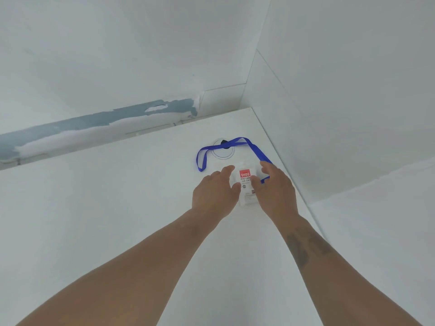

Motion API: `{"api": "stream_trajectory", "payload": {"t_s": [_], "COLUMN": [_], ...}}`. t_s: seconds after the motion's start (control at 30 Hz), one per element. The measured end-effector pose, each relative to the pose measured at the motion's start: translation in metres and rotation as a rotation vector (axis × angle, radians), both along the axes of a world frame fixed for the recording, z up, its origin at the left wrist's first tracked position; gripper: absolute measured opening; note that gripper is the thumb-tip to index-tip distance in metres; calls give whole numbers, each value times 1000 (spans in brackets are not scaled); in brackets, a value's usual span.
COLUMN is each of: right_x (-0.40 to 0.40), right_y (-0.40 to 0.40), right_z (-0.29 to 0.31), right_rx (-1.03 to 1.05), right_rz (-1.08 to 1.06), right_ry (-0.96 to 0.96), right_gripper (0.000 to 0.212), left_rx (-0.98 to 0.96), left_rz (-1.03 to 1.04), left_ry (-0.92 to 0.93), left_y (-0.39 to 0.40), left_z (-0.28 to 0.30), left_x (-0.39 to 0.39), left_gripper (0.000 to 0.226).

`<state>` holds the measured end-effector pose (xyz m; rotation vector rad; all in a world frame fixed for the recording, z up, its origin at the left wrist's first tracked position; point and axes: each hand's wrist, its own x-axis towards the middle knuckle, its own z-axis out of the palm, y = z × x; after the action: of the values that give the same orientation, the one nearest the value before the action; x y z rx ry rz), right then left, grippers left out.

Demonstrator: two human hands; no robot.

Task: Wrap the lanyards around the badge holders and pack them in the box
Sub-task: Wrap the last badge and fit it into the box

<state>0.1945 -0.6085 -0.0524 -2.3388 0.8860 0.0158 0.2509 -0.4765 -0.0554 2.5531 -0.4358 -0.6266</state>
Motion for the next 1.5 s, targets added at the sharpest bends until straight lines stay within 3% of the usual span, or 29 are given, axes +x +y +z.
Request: {"api": "stream_trajectory", "payload": {"t_s": [0.23,0.47,0.67,0.83,1.0,1.17,1.3,1.4,1.5], "right_x": [9,5,-18,-38,-49,-56,-56,-50,-46], "right_y": [-5,0,21,49,90,136,165,197,239], "right_z": [-11,9,50,79,111,143,159,171,180], "right_rx": [100,434,861,1003,1129,1141,1149,1015,745], "right_rz": [-108,-242,-367,-390,-396,-234,-198,45,236], "right_ry": [-86,-223,-350,-433,-458,-423,-480,-442,-364], "right_gripper": [37,35,26,23,18,13,26,27,21], "left_rx": [-65,-267,-466,-653,-812,-901,-910,-906,-893], "left_rz": [64,166,364,535,608,614,576,559,566], "left_ry": [12,125,285,407,620,618,549,496,424], "left_y": [-20,-9,29,67,111,176,230,258,286], "left_z": [-6,8,42,71,114,153,187,209,230], "left_x": [8,11,-4,-21,-32,-39,-44,-49,-55], "left_gripper": [54,48,40,35,14,16,18,16,15]}}
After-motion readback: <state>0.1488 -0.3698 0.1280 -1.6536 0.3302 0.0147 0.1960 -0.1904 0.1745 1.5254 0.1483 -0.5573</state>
